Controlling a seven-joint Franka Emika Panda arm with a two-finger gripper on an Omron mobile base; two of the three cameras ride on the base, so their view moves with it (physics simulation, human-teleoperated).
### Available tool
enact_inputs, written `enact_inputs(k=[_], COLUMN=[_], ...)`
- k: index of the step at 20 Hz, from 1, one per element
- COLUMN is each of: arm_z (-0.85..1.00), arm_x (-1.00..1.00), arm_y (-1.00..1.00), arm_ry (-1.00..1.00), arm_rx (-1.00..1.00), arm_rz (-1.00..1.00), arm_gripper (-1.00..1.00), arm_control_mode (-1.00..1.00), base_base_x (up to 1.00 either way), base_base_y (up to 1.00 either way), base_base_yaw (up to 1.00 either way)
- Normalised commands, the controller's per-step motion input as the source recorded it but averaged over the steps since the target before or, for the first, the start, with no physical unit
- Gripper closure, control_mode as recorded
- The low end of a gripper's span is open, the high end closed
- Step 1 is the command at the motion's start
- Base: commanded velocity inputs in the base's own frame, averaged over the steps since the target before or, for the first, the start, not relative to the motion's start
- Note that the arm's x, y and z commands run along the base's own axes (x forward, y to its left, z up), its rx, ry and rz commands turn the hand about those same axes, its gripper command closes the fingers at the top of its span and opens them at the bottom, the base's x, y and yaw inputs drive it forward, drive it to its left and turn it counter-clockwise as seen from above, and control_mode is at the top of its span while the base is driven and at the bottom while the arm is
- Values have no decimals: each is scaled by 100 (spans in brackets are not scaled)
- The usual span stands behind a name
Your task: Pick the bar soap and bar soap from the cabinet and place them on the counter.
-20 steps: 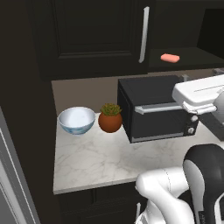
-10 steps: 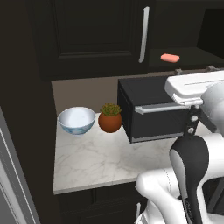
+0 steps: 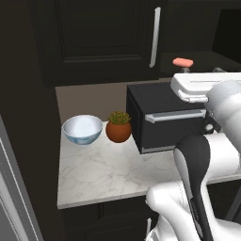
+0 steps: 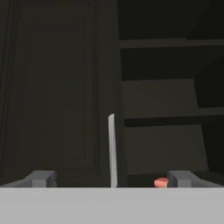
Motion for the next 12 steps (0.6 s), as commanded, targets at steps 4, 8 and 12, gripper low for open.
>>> enact_inputs(k=[4, 8, 12], arm_z=[0, -3, -11], arm_x=[34, 27, 23], arm_y=[-2, -1, -3], arm_ry=[0, 0, 0], arm_rx=[6, 1, 0], arm_rz=[0, 0, 0], arm_gripper=[-100, -100, -100], arm_control_mode=[-100, -100, -100], base_base_x=[0, 0, 0], base_base_y=[0, 0, 0], base_base_yaw=[0, 0, 0])
